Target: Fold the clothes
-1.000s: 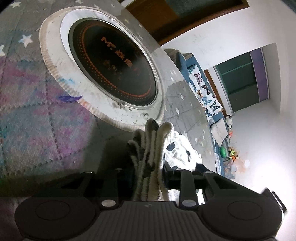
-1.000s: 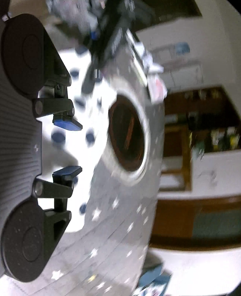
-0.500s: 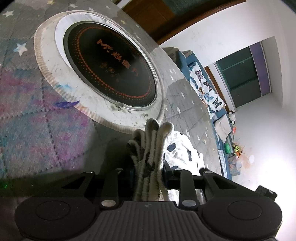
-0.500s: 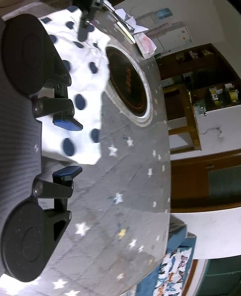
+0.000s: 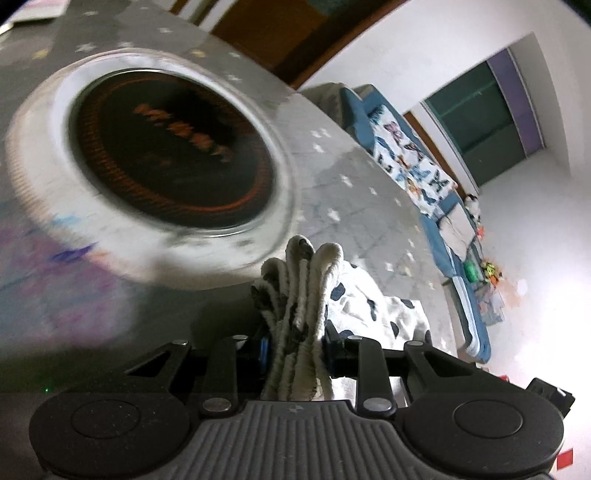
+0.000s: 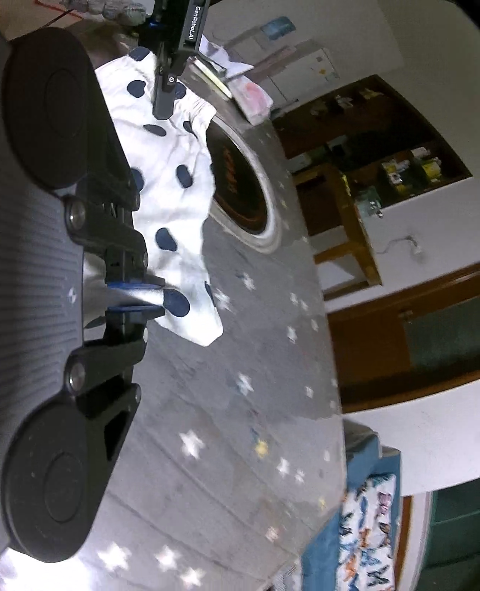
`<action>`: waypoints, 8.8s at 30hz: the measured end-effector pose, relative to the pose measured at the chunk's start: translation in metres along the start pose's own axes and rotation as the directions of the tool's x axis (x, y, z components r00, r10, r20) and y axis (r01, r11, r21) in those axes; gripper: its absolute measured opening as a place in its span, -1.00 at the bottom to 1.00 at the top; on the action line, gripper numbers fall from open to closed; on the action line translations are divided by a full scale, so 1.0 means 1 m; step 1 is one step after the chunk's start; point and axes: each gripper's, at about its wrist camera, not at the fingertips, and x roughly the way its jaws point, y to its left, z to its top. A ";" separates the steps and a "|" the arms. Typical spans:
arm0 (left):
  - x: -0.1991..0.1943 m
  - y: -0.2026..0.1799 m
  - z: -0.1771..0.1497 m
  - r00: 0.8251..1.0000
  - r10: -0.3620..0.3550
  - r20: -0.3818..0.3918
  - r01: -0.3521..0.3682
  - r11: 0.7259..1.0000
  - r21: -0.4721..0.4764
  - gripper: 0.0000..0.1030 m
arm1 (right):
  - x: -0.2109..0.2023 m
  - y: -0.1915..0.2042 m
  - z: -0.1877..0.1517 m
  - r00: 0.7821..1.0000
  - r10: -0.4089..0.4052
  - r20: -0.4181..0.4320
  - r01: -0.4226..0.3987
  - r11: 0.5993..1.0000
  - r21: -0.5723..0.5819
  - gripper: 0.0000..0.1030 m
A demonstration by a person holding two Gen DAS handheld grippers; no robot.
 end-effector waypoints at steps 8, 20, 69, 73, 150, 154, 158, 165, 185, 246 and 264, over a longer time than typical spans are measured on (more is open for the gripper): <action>0.051 -0.057 0.018 0.998 -0.018 -0.057 0.023 0.996 0.089 -0.45 | -0.018 -0.034 0.036 0.993 -0.101 0.064 0.101 0.995 -0.004 -0.86; 0.118 -0.107 0.033 0.995 0.054 -0.080 -0.037 0.979 0.201 -0.41 | 0.016 -0.098 0.067 0.975 -0.217 0.035 0.216 0.976 0.034 -0.86; 0.170 -0.167 0.029 0.993 0.112 -0.030 -0.087 0.893 0.442 -0.32 | 0.042 -0.045 0.041 0.996 -0.043 -0.080 0.033 0.991 -0.132 -0.18; 0.171 -0.166 0.027 0.993 0.119 -0.022 -0.097 0.890 0.445 -0.32 | 0.028 -0.030 0.025 0.996 -0.041 -0.084 0.025 0.984 -0.177 -0.17; 0.100 -0.131 -0.025 0.967 0.166 0.194 -0.249 0.787 0.565 -0.13 | 0.056 -0.009 0.062 0.999 -0.045 -0.022 0.039 0.979 -0.200 -0.08; 0.103 -0.130 -0.025 0.963 0.185 0.193 -0.263 0.786 0.560 -0.13 | 0.044 0.004 0.040 0.999 -0.027 -0.046 0.016 0.972 -0.233 -0.02; 0.105 -0.128 -0.024 0.962 0.197 0.187 -0.269 0.789 0.552 -0.08 | 0.045 0.014 0.019 0.998 -0.035 -0.059 0.017 0.960 -0.278 0.04; 0.108 -0.124 -0.024 0.960 0.217 0.175 -0.278 0.795 0.539 -0.03 | 0.024 0.011 0.010 0.999 -0.045 -0.007 0.042 0.969 -0.244 0.20; 0.110 -0.128 -0.030 0.955 0.238 0.179 -0.298 0.780 0.551 0.52 | -0.004 -0.023 -0.019 0.999 -0.051 -0.012 0.050 0.995 -0.086 1.00; 0.063 -0.121 -0.070 0.952 0.228 0.204 -0.305 0.760 0.573 1.00 | -0.007 0.021 -0.026 0.954 -0.299 0.029 0.299 0.954 0.013 1.00; 0.045 -0.125 -0.092 0.958 0.193 0.212 -0.285 0.736 0.614 1.00 | -0.019 0.040 -0.050 0.939 -0.342 0.028 0.340 0.939 0.056 1.00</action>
